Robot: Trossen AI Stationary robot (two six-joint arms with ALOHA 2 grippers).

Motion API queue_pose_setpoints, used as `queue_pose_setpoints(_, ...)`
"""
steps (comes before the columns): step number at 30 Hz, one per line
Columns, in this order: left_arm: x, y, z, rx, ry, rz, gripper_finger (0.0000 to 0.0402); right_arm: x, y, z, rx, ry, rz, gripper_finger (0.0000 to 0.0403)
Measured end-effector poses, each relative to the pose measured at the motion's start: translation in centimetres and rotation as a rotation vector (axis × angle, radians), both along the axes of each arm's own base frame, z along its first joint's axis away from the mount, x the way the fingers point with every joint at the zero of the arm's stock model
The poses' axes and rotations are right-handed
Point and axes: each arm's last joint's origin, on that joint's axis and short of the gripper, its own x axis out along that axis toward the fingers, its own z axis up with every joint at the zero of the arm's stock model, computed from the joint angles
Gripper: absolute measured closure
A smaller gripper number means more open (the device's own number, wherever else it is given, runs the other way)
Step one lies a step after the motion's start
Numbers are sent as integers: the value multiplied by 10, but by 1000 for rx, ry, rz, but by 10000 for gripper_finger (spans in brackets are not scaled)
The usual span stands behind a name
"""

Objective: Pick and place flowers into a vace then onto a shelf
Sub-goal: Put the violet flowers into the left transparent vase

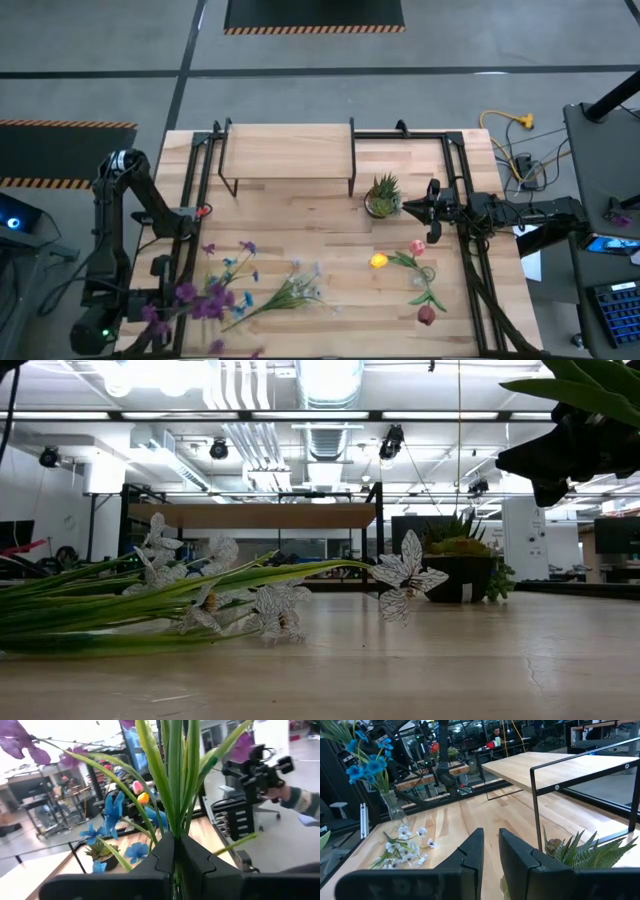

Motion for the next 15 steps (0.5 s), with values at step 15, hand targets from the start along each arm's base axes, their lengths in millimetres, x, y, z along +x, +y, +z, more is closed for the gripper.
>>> queue_pose_setpoints(15, 5, 11, -40, -82, -4, 25, 401, 0, 0, 0, 0, 0, 0, 351)
